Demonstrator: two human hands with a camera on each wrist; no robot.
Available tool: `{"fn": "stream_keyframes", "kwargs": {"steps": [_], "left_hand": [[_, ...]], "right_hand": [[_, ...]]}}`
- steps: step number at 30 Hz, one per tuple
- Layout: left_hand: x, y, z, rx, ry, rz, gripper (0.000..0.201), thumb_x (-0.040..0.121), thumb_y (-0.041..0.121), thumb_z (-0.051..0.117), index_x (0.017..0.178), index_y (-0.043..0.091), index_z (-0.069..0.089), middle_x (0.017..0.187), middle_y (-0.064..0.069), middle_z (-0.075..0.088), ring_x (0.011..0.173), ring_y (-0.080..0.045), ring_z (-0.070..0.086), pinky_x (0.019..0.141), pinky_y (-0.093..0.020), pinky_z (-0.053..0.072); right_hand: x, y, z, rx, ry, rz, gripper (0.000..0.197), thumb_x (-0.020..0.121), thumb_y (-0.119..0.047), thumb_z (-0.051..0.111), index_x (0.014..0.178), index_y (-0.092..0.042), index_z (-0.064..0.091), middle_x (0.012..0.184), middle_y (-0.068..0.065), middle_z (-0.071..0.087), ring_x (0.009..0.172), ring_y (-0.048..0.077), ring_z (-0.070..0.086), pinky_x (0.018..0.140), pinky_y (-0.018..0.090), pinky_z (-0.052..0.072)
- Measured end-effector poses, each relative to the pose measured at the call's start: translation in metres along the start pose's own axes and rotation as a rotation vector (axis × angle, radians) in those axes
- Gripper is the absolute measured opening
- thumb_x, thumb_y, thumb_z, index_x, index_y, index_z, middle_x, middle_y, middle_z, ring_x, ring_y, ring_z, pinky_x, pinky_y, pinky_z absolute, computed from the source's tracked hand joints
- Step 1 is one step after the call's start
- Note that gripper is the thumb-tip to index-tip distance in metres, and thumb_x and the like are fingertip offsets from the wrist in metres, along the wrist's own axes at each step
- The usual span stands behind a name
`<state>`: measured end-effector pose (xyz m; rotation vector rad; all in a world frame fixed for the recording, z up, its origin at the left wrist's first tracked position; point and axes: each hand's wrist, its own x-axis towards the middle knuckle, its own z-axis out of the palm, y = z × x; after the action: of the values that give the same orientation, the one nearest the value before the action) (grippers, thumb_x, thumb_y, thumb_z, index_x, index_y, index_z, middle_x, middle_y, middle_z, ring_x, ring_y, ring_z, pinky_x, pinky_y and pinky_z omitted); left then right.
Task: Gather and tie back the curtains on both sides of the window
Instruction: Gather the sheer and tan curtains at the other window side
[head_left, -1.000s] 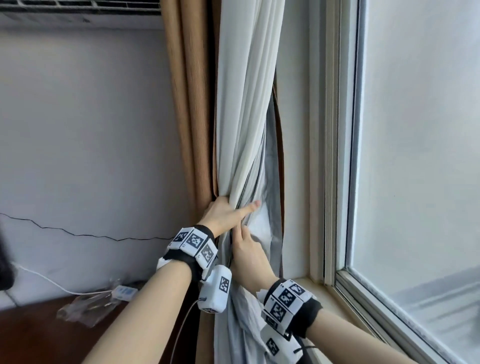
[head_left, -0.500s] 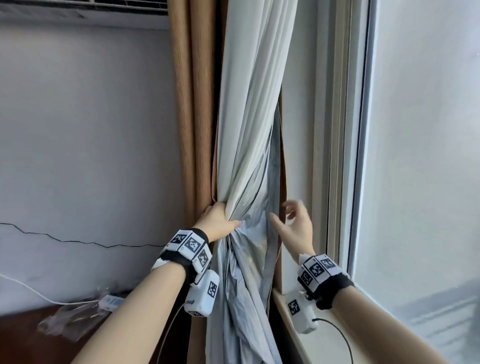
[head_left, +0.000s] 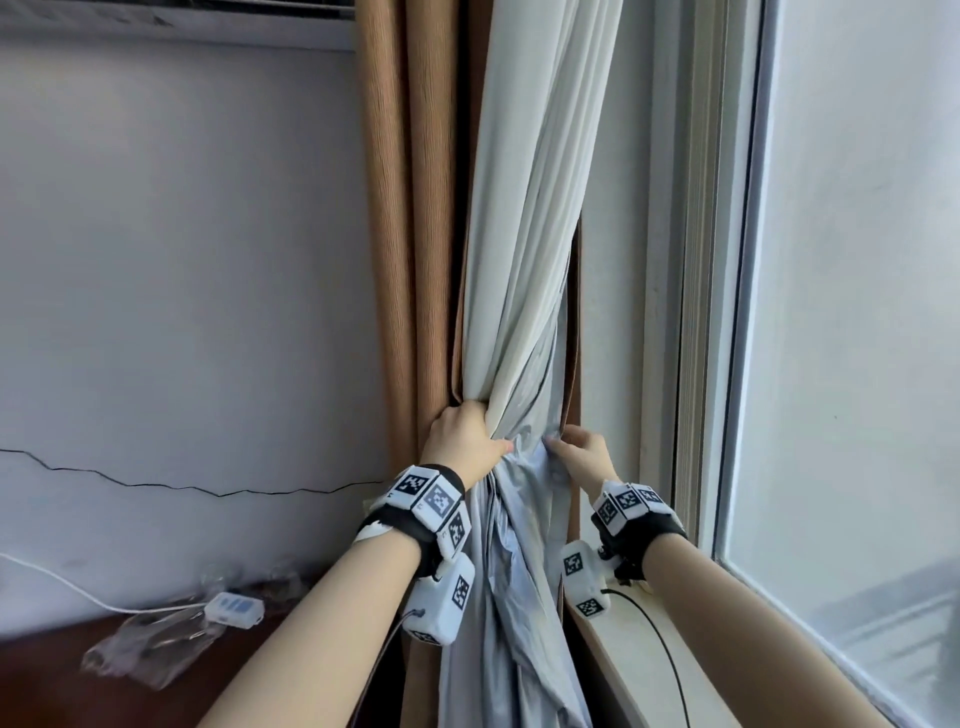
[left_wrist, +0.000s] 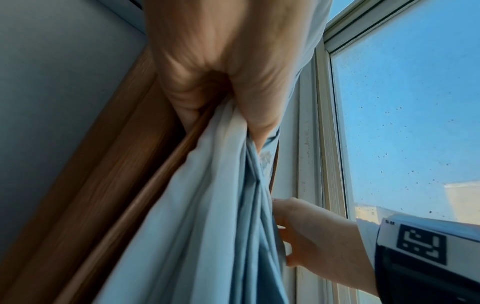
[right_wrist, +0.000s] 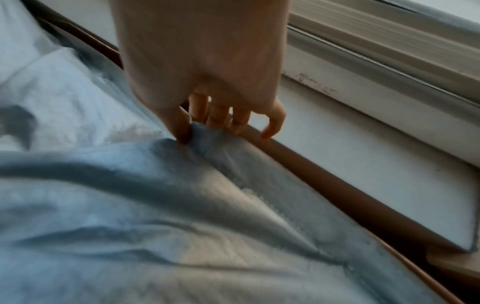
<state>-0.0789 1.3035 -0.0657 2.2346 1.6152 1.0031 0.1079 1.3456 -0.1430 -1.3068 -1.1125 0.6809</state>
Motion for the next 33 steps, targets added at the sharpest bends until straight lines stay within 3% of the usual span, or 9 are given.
{"fn": "stream_keyframes", "kwargs": {"steps": [7, 10, 13, 16, 18, 23, 25, 28, 33], "left_hand": [[0.005, -0.004, 0.001, 0.014, 0.047, 0.043, 0.047, 0.078, 0.035, 0.075, 0.111, 0.005, 0.060, 0.115, -0.021, 0.062, 0.110, -0.038, 0.057, 0.087, -0.038, 0.048], [0.004, -0.005, 0.002, 0.039, 0.073, 0.068, 0.043, 0.082, 0.033, 0.072, 0.112, 0.005, 0.061, 0.114, -0.022, 0.061, 0.109, -0.039, 0.057, 0.087, -0.039, 0.047], [0.001, 0.000, 0.005, 0.051, 0.096, 0.102, 0.038, 0.083, 0.031, 0.071, 0.110, 0.005, 0.063, 0.109, -0.022, 0.064, 0.105, -0.041, 0.059, 0.084, -0.041, 0.047], [-0.008, 0.006, 0.010, 0.066, 0.094, 0.155, 0.031, 0.084, 0.027, 0.069, 0.107, 0.006, 0.065, 0.105, -0.022, 0.066, 0.100, -0.042, 0.061, 0.081, -0.042, 0.051], [-0.015, 0.011, 0.013, 0.065, 0.078, 0.176, 0.029, 0.084, 0.023, 0.066, 0.107, 0.005, 0.065, 0.104, -0.021, 0.067, 0.099, -0.042, 0.062, 0.082, -0.043, 0.053], [-0.031, 0.013, 0.007, 0.067, -0.075, 0.242, 0.035, 0.078, 0.014, 0.059, 0.113, 0.014, 0.062, 0.106, -0.020, 0.066, 0.101, -0.042, 0.061, 0.083, -0.039, 0.053], [-0.031, 0.006, -0.001, 0.030, -0.192, 0.255, 0.045, 0.074, 0.013, 0.058, 0.118, 0.019, 0.056, 0.107, -0.015, 0.067, 0.103, -0.038, 0.061, 0.086, -0.038, 0.053], [-0.034, -0.008, -0.011, -0.146, -0.376, 0.241, 0.063, 0.071, 0.007, 0.058, 0.131, 0.023, 0.048, 0.116, -0.007, 0.064, 0.110, -0.026, 0.060, 0.097, -0.036, 0.049], [-0.059, -0.021, -0.020, -0.770, -0.597, 0.185, 0.055, 0.085, 0.003, 0.053, 0.139, 0.010, 0.048, 0.133, -0.006, 0.059, 0.123, -0.013, 0.054, 0.106, -0.022, 0.039]], "right_hand": [[-0.037, -0.004, -0.017, -0.233, 0.126, -0.095, 0.007, 0.096, -0.012, 0.046, 0.096, -0.005, 0.044, 0.090, 0.012, 0.060, 0.076, 0.024, 0.052, 0.065, 0.030, 0.040], [-0.079, -0.014, -0.030, -0.278, 0.065, -0.222, 0.007, 0.095, -0.007, 0.042, 0.091, -0.006, 0.037, 0.074, 0.012, 0.057, 0.059, 0.019, 0.042, 0.048, 0.023, 0.033], [-0.115, -0.031, -0.032, -0.384, 0.009, -0.377, 0.015, 0.095, -0.002, 0.040, 0.090, -0.015, 0.034, 0.063, 0.003, 0.051, 0.053, 0.017, 0.036, 0.049, 0.025, 0.031], [-0.133, -0.044, -0.023, -0.507, -0.009, -0.476, 0.023, 0.095, -0.002, 0.038, 0.115, -0.013, 0.036, 0.064, 0.008, 0.054, 0.053, 0.028, 0.046, 0.052, 0.036, 0.033], [-0.138, -0.046, -0.013, -0.581, -0.010, -0.511, 0.046, 0.096, -0.005, 0.038, 0.140, -0.011, 0.027, 0.067, 0.014, 0.059, 0.055, 0.034, 0.051, 0.052, 0.037, 0.035], [-0.146, -0.051, 0.020, -0.617, -0.078, -0.476, 0.079, 0.089, -0.005, 0.042, 0.155, -0.018, 0.000, 0.073, 0.011, 0.063, 0.057, 0.027, 0.055, 0.053, 0.031, 0.036], [-0.153, -0.057, 0.026, -0.471, -0.166, -0.431, 0.083, 0.089, -0.013, 0.046, 0.154, -0.029, -0.003, 0.078, -0.002, 0.057, 0.059, 0.004, 0.056, 0.051, 0.013, 0.036], [-0.159, -0.063, 0.032, -0.325, -0.253, -0.435, 0.082, 0.085, -0.024, 0.058, 0.150, -0.033, 0.009, 0.084, -0.013, 0.050, 0.062, -0.015, 0.052, 0.055, 0.004, 0.038], [-0.154, -0.060, 0.037, -0.303, -0.104, -0.316, 0.072, 0.078, -0.041, 0.072, 0.133, -0.022, 0.029, 0.089, -0.013, 0.065, 0.073, -0.005, 0.062, 0.054, 0.006, 0.042]]}}
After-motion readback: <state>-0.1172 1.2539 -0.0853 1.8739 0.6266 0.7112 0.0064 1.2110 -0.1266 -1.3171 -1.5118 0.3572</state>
